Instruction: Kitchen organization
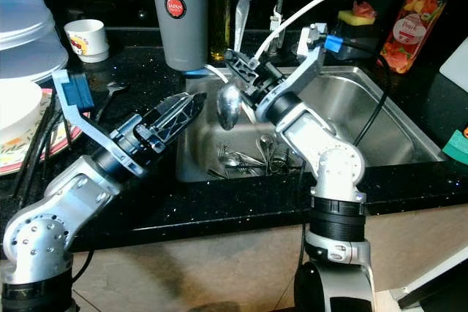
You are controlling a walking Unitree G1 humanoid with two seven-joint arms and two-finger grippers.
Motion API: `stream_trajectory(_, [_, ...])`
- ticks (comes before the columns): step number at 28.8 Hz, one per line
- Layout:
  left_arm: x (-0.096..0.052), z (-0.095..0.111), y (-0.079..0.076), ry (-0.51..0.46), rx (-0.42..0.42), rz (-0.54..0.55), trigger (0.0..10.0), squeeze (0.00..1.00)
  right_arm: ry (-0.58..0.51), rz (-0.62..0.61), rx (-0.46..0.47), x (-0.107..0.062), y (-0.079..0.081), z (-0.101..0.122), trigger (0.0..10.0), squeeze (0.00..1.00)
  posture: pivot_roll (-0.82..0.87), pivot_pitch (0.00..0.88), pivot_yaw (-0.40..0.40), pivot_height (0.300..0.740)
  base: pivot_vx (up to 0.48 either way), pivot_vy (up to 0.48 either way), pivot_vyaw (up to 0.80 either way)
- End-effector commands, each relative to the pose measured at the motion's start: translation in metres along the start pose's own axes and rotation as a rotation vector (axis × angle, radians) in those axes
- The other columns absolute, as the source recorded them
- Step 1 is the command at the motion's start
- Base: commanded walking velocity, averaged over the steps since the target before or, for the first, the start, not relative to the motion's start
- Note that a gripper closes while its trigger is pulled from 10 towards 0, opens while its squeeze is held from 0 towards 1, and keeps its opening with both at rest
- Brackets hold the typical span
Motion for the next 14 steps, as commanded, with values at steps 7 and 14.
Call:
stream_trajectory(7, [0.006, -0.004, 0.03, 0.141, 0.361, 0.214, 10.0, 0.0, 0.019, -0.199, -0.407, 0.004, -0.04, 0.005, 0.0, 0.0, -0.01, 0.107, -0.043, 0.74, 0.0, 0.0, 0.0])
stream_trajectory(14, [0.002, -0.038, 0.032, 0.509, 0.601, 0.18, 10.0, 0.0, 0.146, -0.17, -0.687, 0.017, -0.059, -0.032, 10.0, 0.0, 0.0, 0.105, -0.044, 0.74, 0.0, 0.0, 0.0])
Point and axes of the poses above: a point about 5 cm out from each wrist's last joint towards the gripper, its own x axis pointing out of the wrist towards the gripper, its own z axis along the axis of the wrist's last joint, y = z × x, the point moved 3 cm from there along x, pointing out of the wrist towards the gripper, and after that the axes turned 5 degrees about -x, right-handed, at the moved point
